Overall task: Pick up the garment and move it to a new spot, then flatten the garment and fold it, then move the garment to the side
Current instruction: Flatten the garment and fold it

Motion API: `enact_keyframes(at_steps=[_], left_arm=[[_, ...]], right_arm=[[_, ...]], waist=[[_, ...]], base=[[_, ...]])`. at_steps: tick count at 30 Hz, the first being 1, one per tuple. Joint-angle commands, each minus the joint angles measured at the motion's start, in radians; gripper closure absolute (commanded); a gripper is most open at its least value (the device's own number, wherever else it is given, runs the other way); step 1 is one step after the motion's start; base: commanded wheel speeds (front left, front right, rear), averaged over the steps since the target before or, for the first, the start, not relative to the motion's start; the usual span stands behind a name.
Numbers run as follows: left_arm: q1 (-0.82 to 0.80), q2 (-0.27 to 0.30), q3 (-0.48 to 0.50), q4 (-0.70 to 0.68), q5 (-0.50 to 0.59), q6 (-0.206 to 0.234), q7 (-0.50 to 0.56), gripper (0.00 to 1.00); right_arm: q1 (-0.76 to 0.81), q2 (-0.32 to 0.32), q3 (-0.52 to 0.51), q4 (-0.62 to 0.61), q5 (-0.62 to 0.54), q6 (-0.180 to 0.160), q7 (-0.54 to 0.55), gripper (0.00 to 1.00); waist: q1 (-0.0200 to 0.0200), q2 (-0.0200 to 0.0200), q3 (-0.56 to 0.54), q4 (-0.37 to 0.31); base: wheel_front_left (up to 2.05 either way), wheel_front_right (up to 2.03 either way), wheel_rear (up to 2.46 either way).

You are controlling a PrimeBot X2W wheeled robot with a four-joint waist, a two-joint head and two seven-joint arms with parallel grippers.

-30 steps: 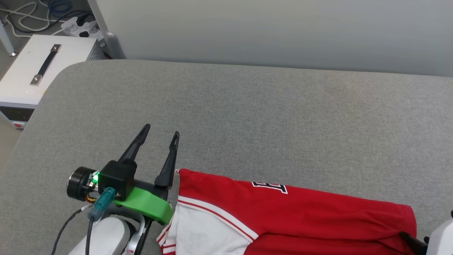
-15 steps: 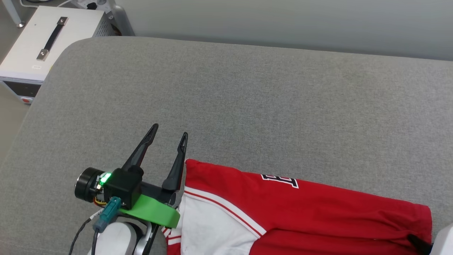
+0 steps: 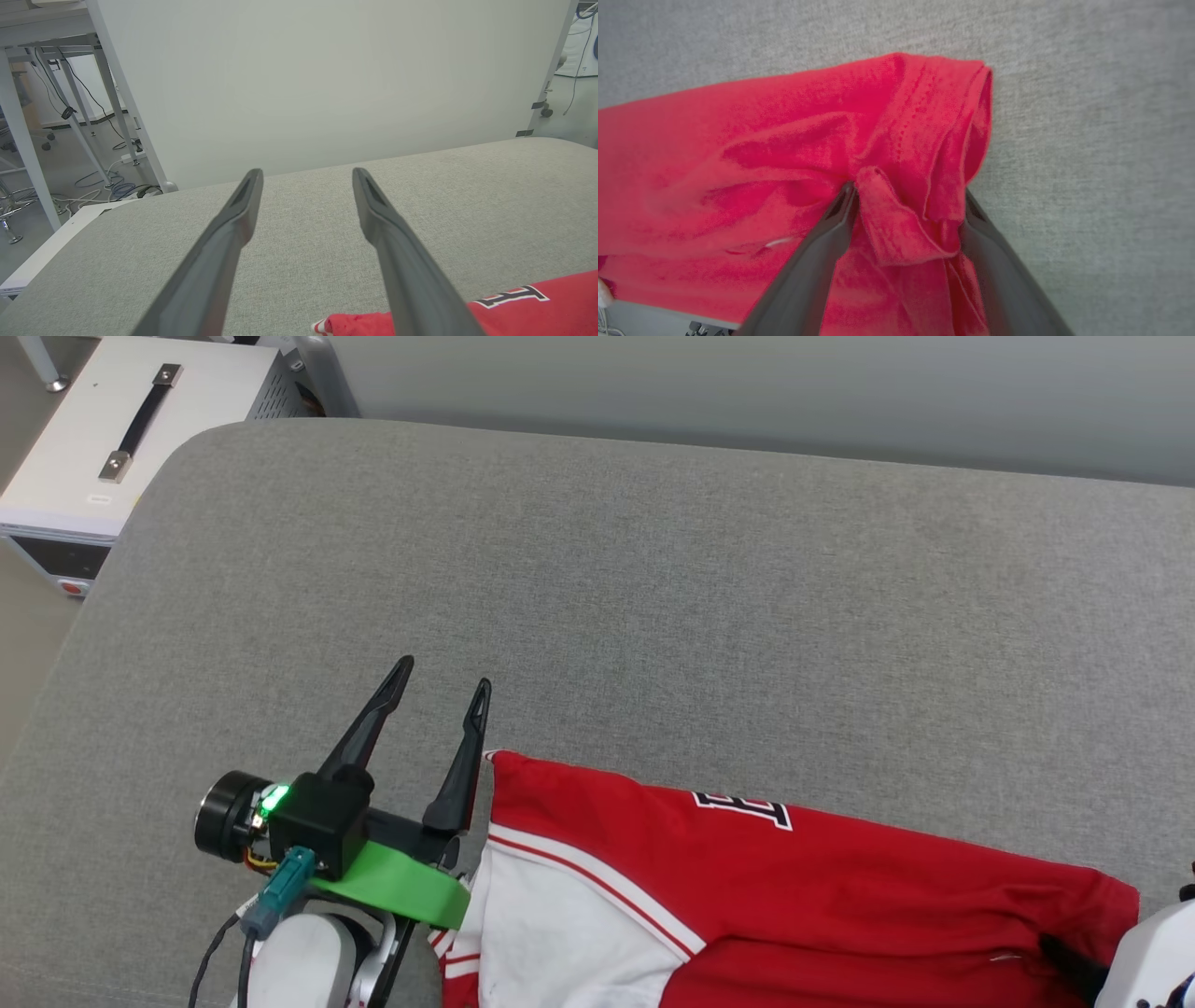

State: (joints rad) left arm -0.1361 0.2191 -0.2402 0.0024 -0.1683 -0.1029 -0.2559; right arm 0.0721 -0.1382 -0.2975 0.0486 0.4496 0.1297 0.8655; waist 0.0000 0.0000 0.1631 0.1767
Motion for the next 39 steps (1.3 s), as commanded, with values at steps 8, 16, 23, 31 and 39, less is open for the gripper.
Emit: enact_keyframes(at_steps=[8,16,23,31,39], left_arm=[[0.028,-0.019,0.026,0.022,0.018,-0.02,-0.006,0.0],[0.037,-0.02,0.038,0.03,0.018,-0.026,-0.006,0.0],[0.039,-0.023,0.045,0.032,0.018,-0.027,-0.006,0.0],[0.046,-0.024,0.041,0.038,0.012,-0.028,-0.006,0.0],[0.066,-0.026,0.043,0.042,0.002,-0.028,-0.006,0.0]], right_arm=[[0.003,0.01,0.069,0.062,0.035,0.001,-0.029,1.0],[-0.01,-0.064,0.07,0.085,0.03,0.001,-0.142,1.0],[-0.025,-0.153,0.02,0.118,-0.003,0.001,-0.194,1.0],[-0.051,-0.217,-0.05,0.158,-0.046,0.001,-0.213,1.0],[-0.015,-0.187,-0.038,0.086,-0.012,0.001,-0.178,1.0]], waist=[[0.0,0.0,-0.022,-0.01],[0.0,0.0,-0.05,-0.023],[0.0,0.0,-0.062,-0.032],[0.0,0.0,-0.083,-0.04],[0.0,0.0,-0.121,-0.052]], base=[[0.0,0.0,0.0],[0.0,0.0,0.0],[0.0,0.0,0.0],[0.0,0.0,0.0],[0.0,0.0,0.0]])
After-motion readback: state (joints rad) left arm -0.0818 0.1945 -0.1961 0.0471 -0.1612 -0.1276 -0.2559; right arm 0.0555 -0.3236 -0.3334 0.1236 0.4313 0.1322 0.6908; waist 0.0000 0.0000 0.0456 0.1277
